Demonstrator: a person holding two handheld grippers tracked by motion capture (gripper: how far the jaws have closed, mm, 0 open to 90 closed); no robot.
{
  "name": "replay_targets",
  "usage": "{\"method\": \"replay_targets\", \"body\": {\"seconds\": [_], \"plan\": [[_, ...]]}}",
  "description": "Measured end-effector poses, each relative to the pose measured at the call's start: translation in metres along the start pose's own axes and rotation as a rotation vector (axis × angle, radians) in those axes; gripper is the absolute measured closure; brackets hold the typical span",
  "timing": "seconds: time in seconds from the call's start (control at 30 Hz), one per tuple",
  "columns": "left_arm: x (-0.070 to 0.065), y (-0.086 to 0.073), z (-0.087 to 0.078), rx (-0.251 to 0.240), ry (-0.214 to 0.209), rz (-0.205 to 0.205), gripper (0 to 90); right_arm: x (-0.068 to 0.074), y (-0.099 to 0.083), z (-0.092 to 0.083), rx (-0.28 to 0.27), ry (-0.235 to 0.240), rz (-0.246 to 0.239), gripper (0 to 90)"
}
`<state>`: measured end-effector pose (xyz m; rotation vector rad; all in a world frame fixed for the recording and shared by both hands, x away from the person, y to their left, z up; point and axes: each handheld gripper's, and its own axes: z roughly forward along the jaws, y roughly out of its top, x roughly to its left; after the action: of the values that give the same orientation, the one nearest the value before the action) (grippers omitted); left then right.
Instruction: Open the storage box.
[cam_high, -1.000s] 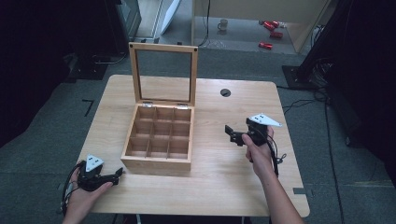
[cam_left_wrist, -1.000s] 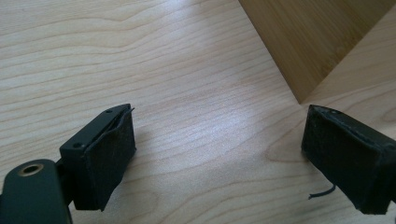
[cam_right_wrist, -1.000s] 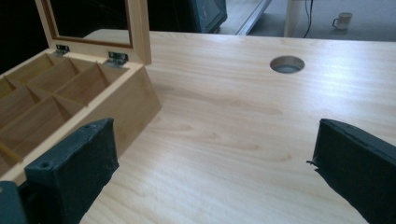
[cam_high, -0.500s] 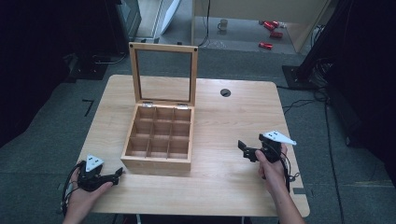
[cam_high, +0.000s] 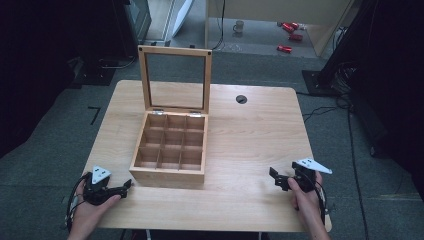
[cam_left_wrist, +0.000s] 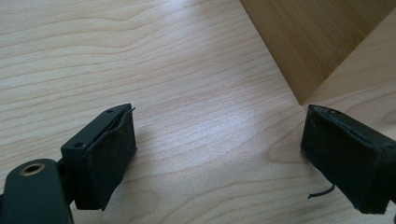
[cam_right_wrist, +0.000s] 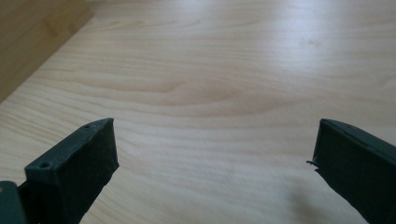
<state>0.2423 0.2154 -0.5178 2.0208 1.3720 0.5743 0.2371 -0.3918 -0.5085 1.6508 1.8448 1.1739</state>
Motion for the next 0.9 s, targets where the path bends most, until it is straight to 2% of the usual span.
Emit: {"method": "replay_targets", "body": {"seconds": [0.27, 0.37, 0.5, 0.67, 0.77, 0.9], "plan": [[0.000, 0.000, 0.000, 0.000, 0.000, 0.000, 10.5, -0.021, -0.022, -0.018, 0.042, -0.053, 0.037, 0.0], [0.000, 0.000, 0.000, 0.000, 0.000, 0.000, 10.5, -0.024, -0.027, -0.024, 0.059, -0.044, 0.039, 0.0], [0.000, 0.000, 0.000, 0.000, 0.000, -0.001, 10.5, -0.026, -0.032, -0.029, 0.094, -0.069, 0.033, 0.0], [0.000, 0.000, 0.000, 0.000, 0.000, -0.001, 10.5, -0.024, -0.036, -0.031, 0.119, -0.153, -0.039, 0.0], [0.000, 0.000, 0.000, -0.001, -0.001, -0.001, 10.6, -0.017, -0.038, -0.028, 0.146, -0.196, -0.112, 0.0], [0.000, 0.000, 0.000, -0.001, -0.001, -0.001, 10.5, -0.016, -0.038, -0.028, 0.148, -0.193, -0.110, 0.0]]}}
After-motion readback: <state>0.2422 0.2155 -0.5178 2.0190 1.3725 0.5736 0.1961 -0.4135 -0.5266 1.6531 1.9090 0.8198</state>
